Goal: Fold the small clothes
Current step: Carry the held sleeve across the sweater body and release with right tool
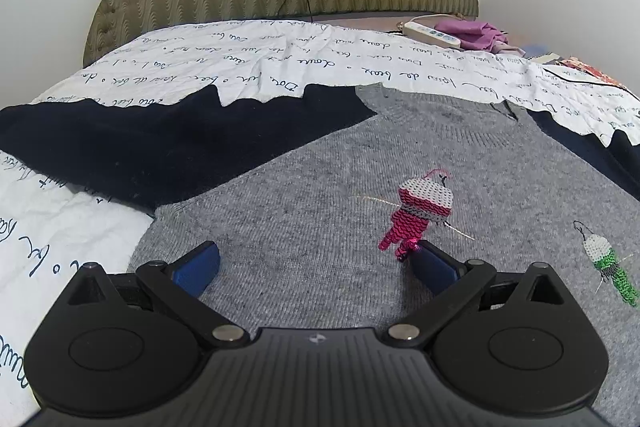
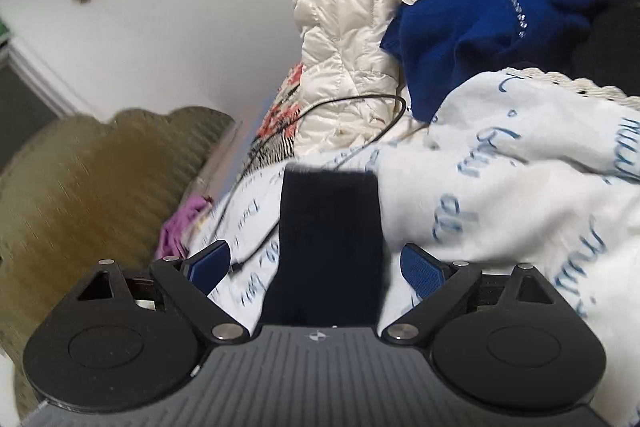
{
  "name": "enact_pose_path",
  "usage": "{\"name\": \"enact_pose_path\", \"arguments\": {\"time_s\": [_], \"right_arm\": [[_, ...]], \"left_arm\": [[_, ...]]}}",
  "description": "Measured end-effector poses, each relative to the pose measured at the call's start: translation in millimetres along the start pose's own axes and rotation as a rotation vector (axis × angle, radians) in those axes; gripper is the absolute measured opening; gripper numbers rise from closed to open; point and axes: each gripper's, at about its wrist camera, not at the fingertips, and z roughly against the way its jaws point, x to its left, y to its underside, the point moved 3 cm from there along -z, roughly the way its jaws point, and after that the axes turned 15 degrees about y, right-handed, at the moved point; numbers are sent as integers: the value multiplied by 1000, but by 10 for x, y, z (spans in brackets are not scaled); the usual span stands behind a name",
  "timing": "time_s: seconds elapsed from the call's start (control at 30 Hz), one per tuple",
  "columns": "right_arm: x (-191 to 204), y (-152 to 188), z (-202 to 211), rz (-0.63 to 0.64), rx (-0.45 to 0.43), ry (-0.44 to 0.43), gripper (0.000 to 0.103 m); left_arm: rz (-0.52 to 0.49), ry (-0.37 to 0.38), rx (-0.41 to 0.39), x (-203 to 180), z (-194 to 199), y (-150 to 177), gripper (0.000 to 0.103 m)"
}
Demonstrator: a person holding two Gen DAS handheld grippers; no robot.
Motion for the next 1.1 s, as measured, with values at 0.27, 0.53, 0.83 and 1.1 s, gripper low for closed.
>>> {"name": "enact_pose_path", "arguments": {"time_s": [0.27, 0.53, 0.83, 1.1], "right_arm": [[197, 2, -195, 119, -52, 35, 16], [537, 163, 220, 219, -115, -35, 13], [1567, 1680, 1573, 436, 40, -432, 13], [2089, 3353, 2039, 529, 276, -526, 17]], "left_arm": [[17, 12, -11, 24, 9, -1, 103], [39, 28, -25, 53, 20, -9, 103], [113, 94, -79, 170, 104, -1, 103], [204, 174, -137, 304, 164, 3, 103]]}}
